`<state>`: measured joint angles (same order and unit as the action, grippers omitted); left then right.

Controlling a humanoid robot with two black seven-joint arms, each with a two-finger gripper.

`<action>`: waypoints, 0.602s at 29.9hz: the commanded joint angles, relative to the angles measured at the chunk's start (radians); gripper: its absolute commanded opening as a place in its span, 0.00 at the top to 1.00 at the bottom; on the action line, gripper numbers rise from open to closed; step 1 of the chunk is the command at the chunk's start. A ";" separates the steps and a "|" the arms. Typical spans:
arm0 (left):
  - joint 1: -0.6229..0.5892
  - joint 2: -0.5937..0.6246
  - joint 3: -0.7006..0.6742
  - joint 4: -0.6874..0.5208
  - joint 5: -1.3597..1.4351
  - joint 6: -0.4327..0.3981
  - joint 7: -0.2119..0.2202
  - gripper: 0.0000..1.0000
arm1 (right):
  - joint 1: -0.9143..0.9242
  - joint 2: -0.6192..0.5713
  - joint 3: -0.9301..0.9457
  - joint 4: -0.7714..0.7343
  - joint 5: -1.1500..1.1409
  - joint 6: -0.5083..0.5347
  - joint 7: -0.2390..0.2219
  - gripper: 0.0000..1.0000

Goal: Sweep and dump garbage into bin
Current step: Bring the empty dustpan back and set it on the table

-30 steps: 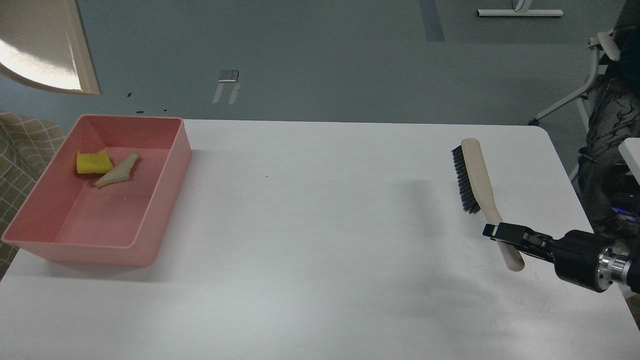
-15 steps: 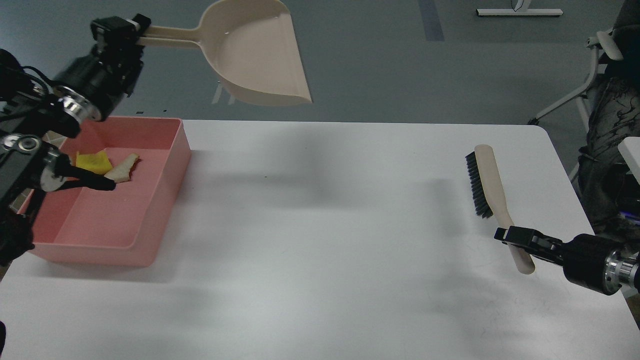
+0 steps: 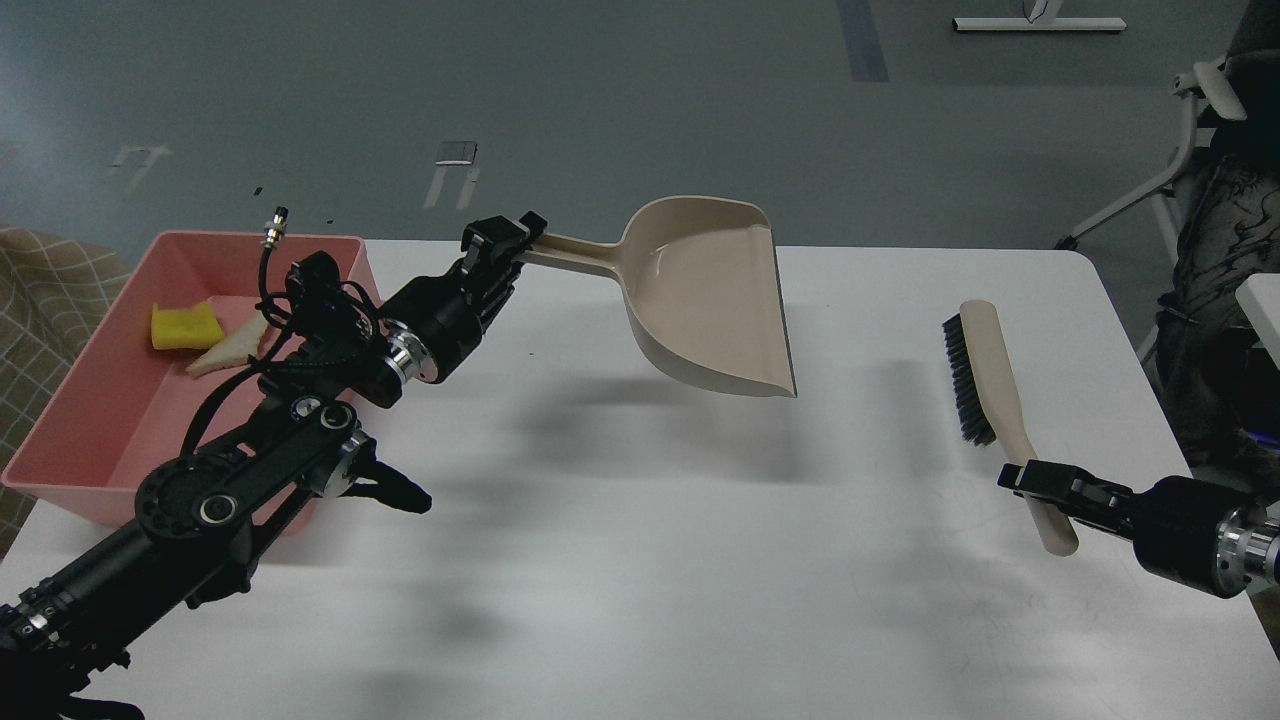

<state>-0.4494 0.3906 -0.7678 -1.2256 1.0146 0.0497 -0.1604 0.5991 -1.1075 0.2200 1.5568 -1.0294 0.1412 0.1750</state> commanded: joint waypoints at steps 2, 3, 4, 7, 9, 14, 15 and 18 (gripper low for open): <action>0.050 -0.001 0.012 0.008 0.033 0.019 -0.018 1.00 | -0.004 0.000 0.001 0.000 0.000 0.000 0.000 1.00; 0.069 -0.001 0.013 0.009 0.063 0.022 -0.028 1.00 | -0.005 0.003 0.001 0.000 0.000 0.000 0.000 1.00; 0.078 -0.002 0.013 0.011 0.079 0.022 -0.036 1.00 | -0.005 0.008 0.001 0.000 0.000 0.000 0.000 1.00; 0.107 -0.006 0.013 0.028 0.116 0.025 -0.056 1.00 | -0.004 0.020 0.001 0.000 0.000 0.000 0.000 1.00; 0.110 -0.010 0.013 0.038 0.116 0.033 -0.059 1.00 | -0.005 0.020 0.001 0.000 0.000 0.000 0.000 1.00; 0.110 -0.024 0.015 0.074 0.117 0.055 -0.073 1.00 | -0.005 0.020 -0.001 0.000 0.000 0.001 0.000 1.00; 0.110 -0.024 0.015 0.077 0.117 0.055 -0.074 1.00 | -0.005 0.020 -0.001 0.000 0.000 0.000 0.000 1.00; 0.110 -0.030 0.016 0.080 0.116 0.056 -0.076 1.00 | -0.007 0.021 -0.001 0.000 0.000 0.000 0.000 1.00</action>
<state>-0.3390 0.3661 -0.7525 -1.1499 1.1320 0.1046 -0.2349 0.5935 -1.0866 0.2197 1.5570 -1.0293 0.1420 0.1750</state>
